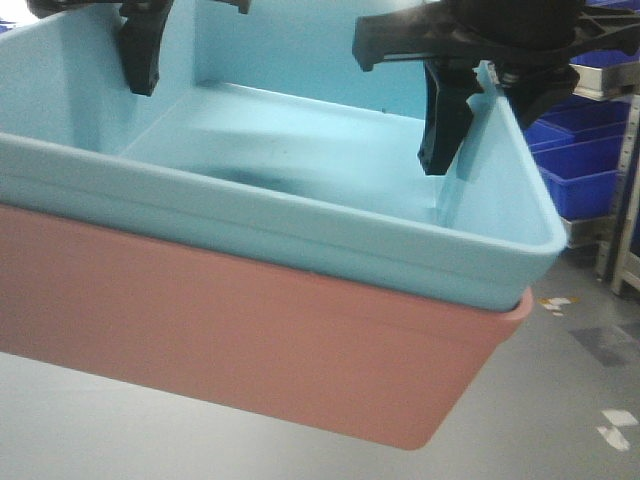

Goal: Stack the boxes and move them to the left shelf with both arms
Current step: 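Keep holding the stacked bins with both grippers while driving toward shelves, then hold the stacked bins with both grippers as the base approaches the roller shelf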

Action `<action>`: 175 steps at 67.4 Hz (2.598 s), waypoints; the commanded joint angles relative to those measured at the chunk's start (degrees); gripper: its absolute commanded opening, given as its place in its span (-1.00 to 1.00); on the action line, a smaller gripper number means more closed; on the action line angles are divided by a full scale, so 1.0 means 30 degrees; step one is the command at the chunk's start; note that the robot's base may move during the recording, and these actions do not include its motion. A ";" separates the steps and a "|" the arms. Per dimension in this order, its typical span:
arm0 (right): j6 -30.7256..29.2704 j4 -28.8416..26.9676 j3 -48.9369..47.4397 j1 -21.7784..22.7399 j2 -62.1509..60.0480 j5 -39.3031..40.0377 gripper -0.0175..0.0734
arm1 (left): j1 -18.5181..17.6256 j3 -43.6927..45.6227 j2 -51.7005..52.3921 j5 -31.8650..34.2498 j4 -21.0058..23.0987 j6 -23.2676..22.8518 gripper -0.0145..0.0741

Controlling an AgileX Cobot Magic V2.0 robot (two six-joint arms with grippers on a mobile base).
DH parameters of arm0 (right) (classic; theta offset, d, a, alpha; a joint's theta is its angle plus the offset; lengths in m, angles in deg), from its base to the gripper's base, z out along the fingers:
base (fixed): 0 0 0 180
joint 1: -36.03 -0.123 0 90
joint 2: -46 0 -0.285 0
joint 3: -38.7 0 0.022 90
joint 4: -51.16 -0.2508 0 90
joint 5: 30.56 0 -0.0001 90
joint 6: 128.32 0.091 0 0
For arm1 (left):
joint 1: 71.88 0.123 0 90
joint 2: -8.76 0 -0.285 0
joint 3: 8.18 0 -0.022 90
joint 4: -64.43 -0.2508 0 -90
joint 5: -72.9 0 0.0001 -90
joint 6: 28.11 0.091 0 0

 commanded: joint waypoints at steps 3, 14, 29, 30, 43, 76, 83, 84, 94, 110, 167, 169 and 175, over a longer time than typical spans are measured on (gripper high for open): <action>-0.0524 -0.1959 -0.1298 -0.0601 -0.0960 0.4768 -0.49 | -0.0866 0.0821 0.0678 0.4227 0.2570 -0.0230 -0.69; -0.0524 -0.1959 -0.1298 -0.0601 -0.0960 0.4739 -0.49 | -0.0866 0.0821 0.0678 0.4227 0.2535 -0.0230 -0.69; -0.0524 -0.1959 -0.1298 -0.0601 -0.0960 0.4718 -0.49 | -0.0866 0.0821 0.0678 0.4227 0.2535 -0.0230 -0.69; -0.0524 -0.1959 -0.1298 -0.0601 -0.0960 0.4718 -0.49 | -0.0866 0.0821 0.0678 0.4227 0.2535 -0.0230 -0.69; -0.0524 -0.1959 -0.1298 -0.0601 -0.0960 0.4718 -0.49 | -0.0866 0.0821 0.0649 0.4227 0.2535 -0.0230 -0.69; -0.0524 -0.1959 -0.1298 -0.0601 -0.0960 0.4679 -0.49 | -0.0829 0.0821 0.0649 0.4227 0.2535 -0.0230 -0.69; -0.0524 -0.1959 -0.1298 -0.0601 -0.0960 0.4607 -0.49 | -0.0829 0.0821 0.0649 0.4227 0.2535 -0.0230 -0.69; -0.0524 -0.1959 -0.1298 -0.0601 -0.0960 0.4607 -0.49 | -0.0829 0.0821 0.0649 0.4227 0.2535 -0.0230 -0.69; -0.0524 -0.1959 -0.1298 -0.0601 -0.0960 0.4589 -0.49 | -0.0829 0.0821 0.0649 0.4227 0.2535 -0.0230 -0.69; -0.0524 -0.1959 -0.1298 -0.0601 -0.0960 0.4589 -0.49 | -0.0829 0.0821 0.0649 0.4227 0.2535 -0.0230 -0.69; -0.0524 -0.1959 -0.1298 -0.0601 -0.0960 0.4589 -0.49 | -0.0829 0.0821 0.0649 0.4227 0.2535 -0.0230 -0.69; -0.0524 -0.1959 -0.1298 -0.0601 -0.0960 0.4589 -0.49 | -0.0829 0.0821 0.0649 0.4227 0.2535 -0.0230 -0.69; -0.0524 -0.1959 -0.1298 -0.0601 -0.0960 0.4589 -0.49 | -0.0829 0.0821 0.0649 0.4227 0.2535 -0.0230 -0.69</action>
